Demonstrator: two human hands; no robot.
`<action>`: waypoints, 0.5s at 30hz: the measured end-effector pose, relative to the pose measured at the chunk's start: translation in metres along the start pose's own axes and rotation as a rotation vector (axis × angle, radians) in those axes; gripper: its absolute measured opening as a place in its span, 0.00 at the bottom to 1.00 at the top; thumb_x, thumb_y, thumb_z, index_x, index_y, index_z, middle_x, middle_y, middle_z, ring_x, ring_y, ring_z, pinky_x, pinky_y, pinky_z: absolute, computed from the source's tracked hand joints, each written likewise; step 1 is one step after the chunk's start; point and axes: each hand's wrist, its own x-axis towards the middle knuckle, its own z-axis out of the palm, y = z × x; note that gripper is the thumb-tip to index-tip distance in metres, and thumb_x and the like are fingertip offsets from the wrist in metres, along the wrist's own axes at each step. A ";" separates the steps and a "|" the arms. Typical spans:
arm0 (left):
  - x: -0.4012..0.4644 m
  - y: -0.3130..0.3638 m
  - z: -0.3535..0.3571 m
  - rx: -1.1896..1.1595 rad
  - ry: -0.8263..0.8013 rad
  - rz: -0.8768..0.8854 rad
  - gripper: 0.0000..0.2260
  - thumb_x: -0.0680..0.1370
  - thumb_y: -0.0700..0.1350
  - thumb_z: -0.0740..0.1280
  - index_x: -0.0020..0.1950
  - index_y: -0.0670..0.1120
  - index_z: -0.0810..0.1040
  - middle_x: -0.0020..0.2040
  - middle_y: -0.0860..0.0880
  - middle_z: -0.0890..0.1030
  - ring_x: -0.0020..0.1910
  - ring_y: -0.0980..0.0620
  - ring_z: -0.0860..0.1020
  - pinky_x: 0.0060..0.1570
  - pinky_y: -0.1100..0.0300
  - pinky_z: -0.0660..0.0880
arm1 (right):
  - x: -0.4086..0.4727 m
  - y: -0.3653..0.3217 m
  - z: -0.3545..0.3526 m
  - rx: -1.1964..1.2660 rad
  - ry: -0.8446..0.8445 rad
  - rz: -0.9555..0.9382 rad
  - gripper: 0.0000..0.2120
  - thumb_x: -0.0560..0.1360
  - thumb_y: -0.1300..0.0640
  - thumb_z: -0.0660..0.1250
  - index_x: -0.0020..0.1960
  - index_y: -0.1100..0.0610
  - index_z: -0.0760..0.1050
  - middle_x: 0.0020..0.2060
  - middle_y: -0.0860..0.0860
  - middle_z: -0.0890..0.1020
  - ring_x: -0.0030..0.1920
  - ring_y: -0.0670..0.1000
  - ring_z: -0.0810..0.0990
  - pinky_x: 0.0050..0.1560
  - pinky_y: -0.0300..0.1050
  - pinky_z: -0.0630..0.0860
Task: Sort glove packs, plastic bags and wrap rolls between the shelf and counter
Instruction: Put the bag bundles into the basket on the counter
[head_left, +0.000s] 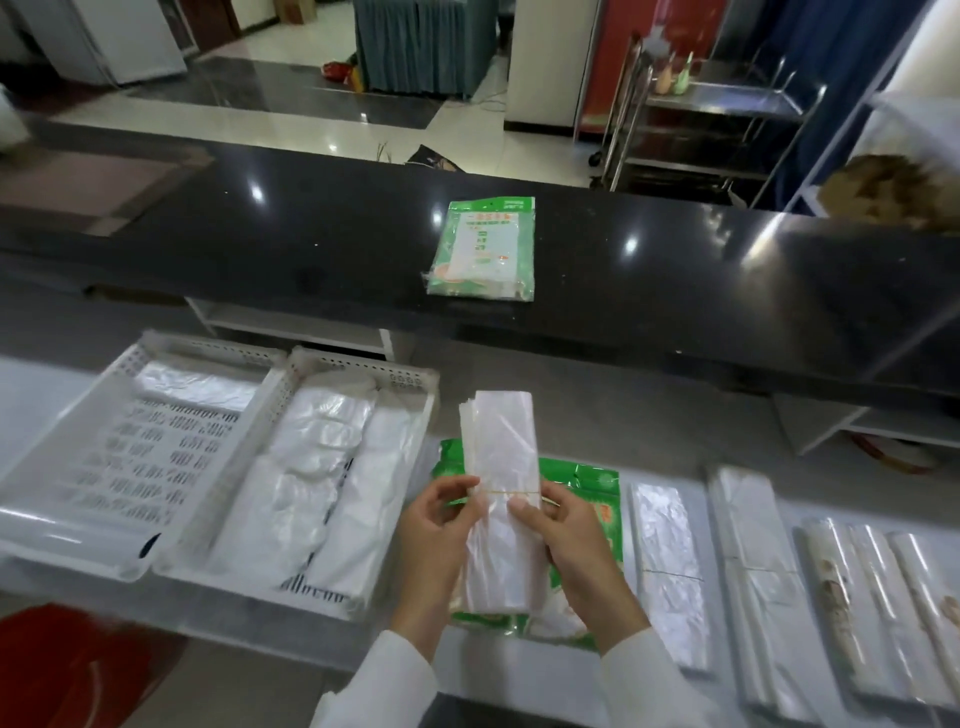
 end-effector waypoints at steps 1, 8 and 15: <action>0.004 0.002 -0.010 0.021 0.007 0.011 0.11 0.76 0.39 0.77 0.47 0.56 0.86 0.47 0.53 0.88 0.46 0.53 0.87 0.42 0.64 0.81 | 0.000 0.001 0.012 -0.011 0.020 -0.009 0.12 0.77 0.60 0.76 0.60 0.58 0.82 0.49 0.56 0.89 0.50 0.58 0.89 0.50 0.50 0.85; 0.019 0.015 -0.079 0.227 -0.026 0.149 0.07 0.81 0.43 0.71 0.48 0.55 0.80 0.46 0.60 0.84 0.47 0.62 0.82 0.45 0.71 0.77 | -0.010 0.015 0.087 -0.042 0.093 -0.058 0.13 0.76 0.60 0.76 0.60 0.60 0.82 0.49 0.57 0.89 0.49 0.59 0.89 0.49 0.52 0.86; 0.036 0.039 -0.120 0.214 -0.048 0.174 0.06 0.81 0.41 0.70 0.49 0.52 0.81 0.47 0.57 0.84 0.50 0.61 0.81 0.53 0.65 0.77 | -0.018 0.000 0.115 0.074 0.075 -0.003 0.20 0.75 0.67 0.74 0.65 0.57 0.76 0.47 0.59 0.89 0.40 0.54 0.89 0.35 0.43 0.83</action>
